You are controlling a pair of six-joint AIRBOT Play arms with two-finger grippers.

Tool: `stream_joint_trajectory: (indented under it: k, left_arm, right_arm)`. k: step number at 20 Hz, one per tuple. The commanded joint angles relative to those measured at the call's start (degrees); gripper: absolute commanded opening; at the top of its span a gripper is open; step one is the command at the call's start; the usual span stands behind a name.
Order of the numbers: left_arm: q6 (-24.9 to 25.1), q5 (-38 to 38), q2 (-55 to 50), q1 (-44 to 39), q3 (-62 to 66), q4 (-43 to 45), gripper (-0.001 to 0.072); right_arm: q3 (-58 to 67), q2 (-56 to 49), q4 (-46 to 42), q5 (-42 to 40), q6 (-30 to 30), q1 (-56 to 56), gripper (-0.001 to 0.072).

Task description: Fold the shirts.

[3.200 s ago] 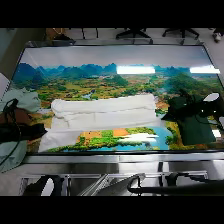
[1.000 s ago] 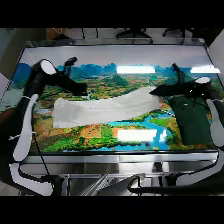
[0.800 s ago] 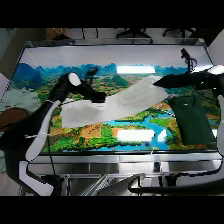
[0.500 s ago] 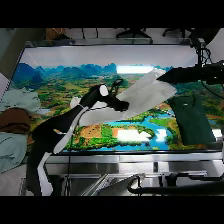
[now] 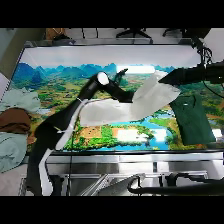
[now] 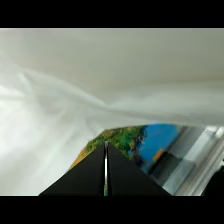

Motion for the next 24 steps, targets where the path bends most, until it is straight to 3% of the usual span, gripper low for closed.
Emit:
stream_joint_trajectory:
  k: [1,6,9,11,12,13,14,15,18,22,23,24]
  left_arm:
    - [1.62,-12.31,11.72,8.39,0.83,-0.72,0.0017]
    - [1.60,-12.79,31.82,23.37,0.83,-0.76,0.0017]
    - [1.84,-13.42,39.43,30.56,-0.15,-1.20,0.0017]
    - [4.90,-12.26,44.19,34.58,-5.05,-5.40,0.0017]
    - [5.79,-11.93,46.10,36.11,-7.56,-6.88,0.0017]
    - [6.88,-11.67,47.56,36.94,-9.86,-7.72,0.0017]
    - [7.61,-11.61,48.96,37.73,-12.31,-8.35,0.0017]
    - [8.22,-11.67,50.01,38.32,-14.40,-8.17,0.0017]
    - [10.45,-11.50,52.41,40.04,-19.56,-8.17,0.0017]
    - [10.60,-11.47,52.87,42.23,-20.52,-8.41,0.0017]
    - [10.60,-11.91,52.85,42.62,-20.52,-9.51,0.0017]
    - [10.62,-12.26,52.87,43.06,-20.52,-10.73,0.0017]
  right_arm:
    - [0.04,0.04,-0.46,-2.64,1.86,3.80,0.0018]
    - [0.02,-3.23,1.31,-19.10,2.67,23.45,0.0018]
    - [0.02,-10.19,1.31,-35.74,1.53,38.97,0.0019]
    - [0.02,-16.81,1.29,-48.89,-3.32,48.17,0.0020]
    - [0.02,-21.22,1.29,-55.93,-6.01,52.19,0.0076]
    - [0.04,-25.38,1.29,-61.90,-6.43,55.19,0.0302]
    - [0.07,-29.18,1.42,-66.55,-6.36,57.33,0.0448]
    - [0.07,-31.23,2.03,-68.22,-6.36,58.16,0.0433]
    - [0.07,-28.44,2.99,-61.00,-6.54,55.01,0.0434]
    - [0.07,-17.25,-5.66,-43.12,-3.96,42.18,0.0435]
    - [0.07,-14.88,-9.94,-38.01,-0.37,37.68,0.0454]
    - [0.07,-13.29,-13.99,-33.07,3.08,33.18,0.0585]
